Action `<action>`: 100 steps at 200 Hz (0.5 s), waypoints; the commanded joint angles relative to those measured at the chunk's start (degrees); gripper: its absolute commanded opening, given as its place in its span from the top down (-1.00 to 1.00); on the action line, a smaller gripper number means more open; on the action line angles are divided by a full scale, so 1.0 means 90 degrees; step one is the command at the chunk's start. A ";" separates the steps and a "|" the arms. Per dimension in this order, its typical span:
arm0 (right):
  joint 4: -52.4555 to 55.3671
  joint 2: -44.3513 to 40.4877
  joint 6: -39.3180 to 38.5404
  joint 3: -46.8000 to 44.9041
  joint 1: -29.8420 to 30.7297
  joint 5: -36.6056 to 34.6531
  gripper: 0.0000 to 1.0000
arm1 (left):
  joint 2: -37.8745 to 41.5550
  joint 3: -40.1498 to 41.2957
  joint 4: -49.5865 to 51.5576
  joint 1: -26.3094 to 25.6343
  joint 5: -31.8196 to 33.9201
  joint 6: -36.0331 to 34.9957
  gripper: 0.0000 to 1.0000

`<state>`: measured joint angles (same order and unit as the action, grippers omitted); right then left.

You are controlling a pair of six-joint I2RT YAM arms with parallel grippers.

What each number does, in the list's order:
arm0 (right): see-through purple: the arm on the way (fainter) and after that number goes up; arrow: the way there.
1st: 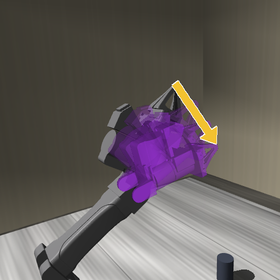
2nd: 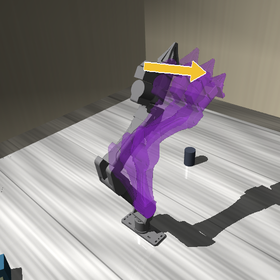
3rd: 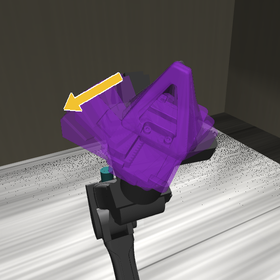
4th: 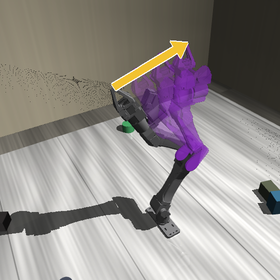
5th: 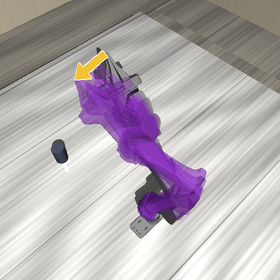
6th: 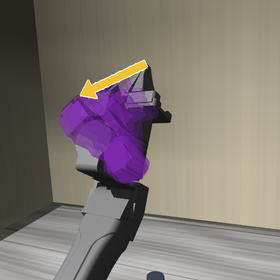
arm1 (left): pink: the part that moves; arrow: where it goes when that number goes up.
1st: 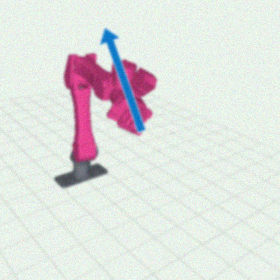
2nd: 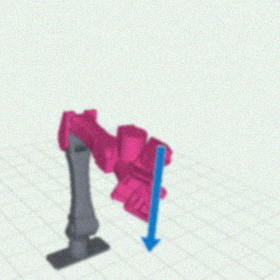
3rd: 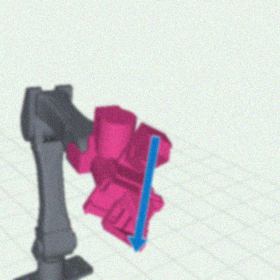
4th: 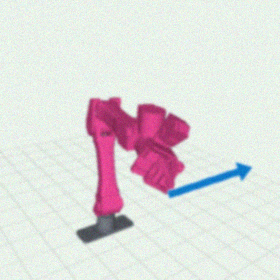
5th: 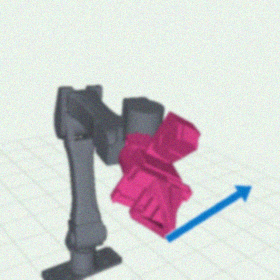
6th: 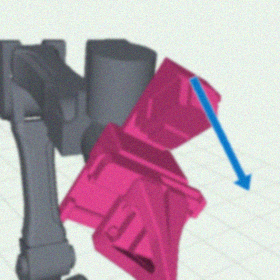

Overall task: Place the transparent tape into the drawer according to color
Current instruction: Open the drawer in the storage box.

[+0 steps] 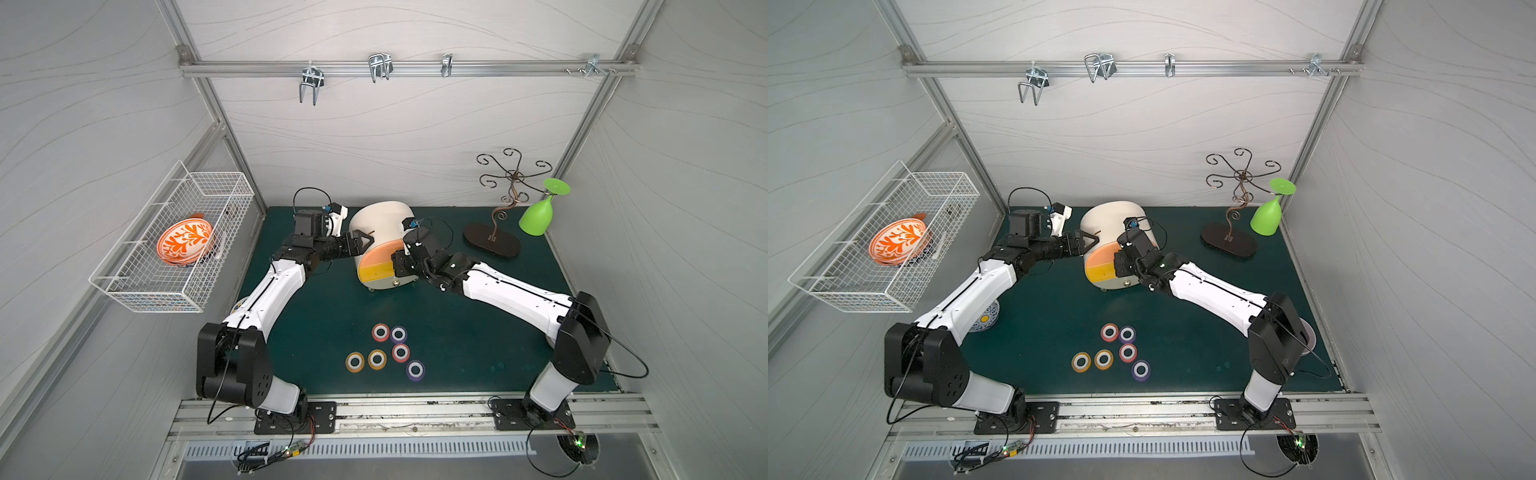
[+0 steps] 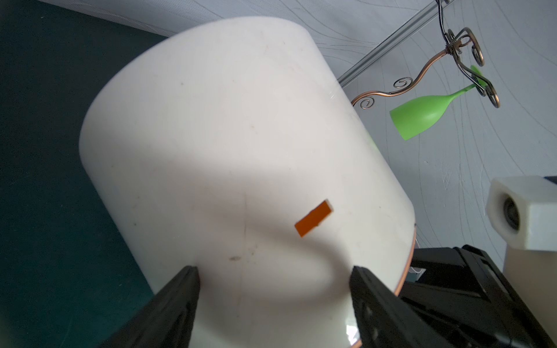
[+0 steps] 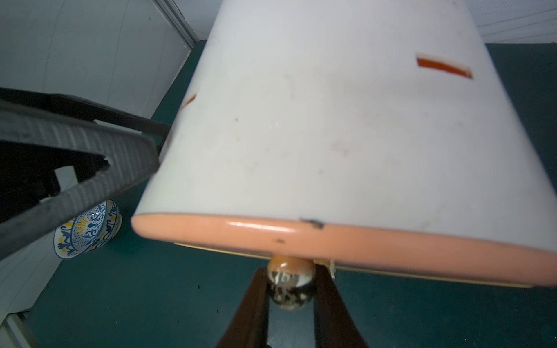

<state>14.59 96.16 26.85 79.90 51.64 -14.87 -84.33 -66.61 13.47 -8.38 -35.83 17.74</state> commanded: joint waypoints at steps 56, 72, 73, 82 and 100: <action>-0.0003 -0.0940 0.0068 -0.0885 0.0449 -0.0420 1.00 | -0.0077 -0.0070 0.0236 -0.0110 -0.0061 -0.0130 -0.67; 0.0051 -0.1122 0.0131 -0.1096 0.0557 -0.0531 1.00 | -0.0073 -0.0070 0.0252 -0.0110 -0.0042 -0.0135 -0.67; 0.0045 -0.1138 0.0136 -0.1110 0.0564 -0.0533 1.00 | -0.0068 -0.0070 0.0252 -0.0112 -0.0042 -0.0135 -0.67; 0.0061 -0.1254 0.0175 -0.1221 0.0610 -0.0562 1.00 | -0.0066 -0.0079 0.0260 -0.0113 -0.0042 -0.0135 -0.67; 0.0140 -0.1432 0.0251 -0.1370 0.0721 -0.0670 1.00 | -0.0077 -0.0079 0.0265 -0.0109 -0.0032 -0.0135 -0.67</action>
<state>13.96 86.37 27.92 69.14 56.75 -18.61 -84.33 -66.61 13.52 -8.47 -35.79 17.67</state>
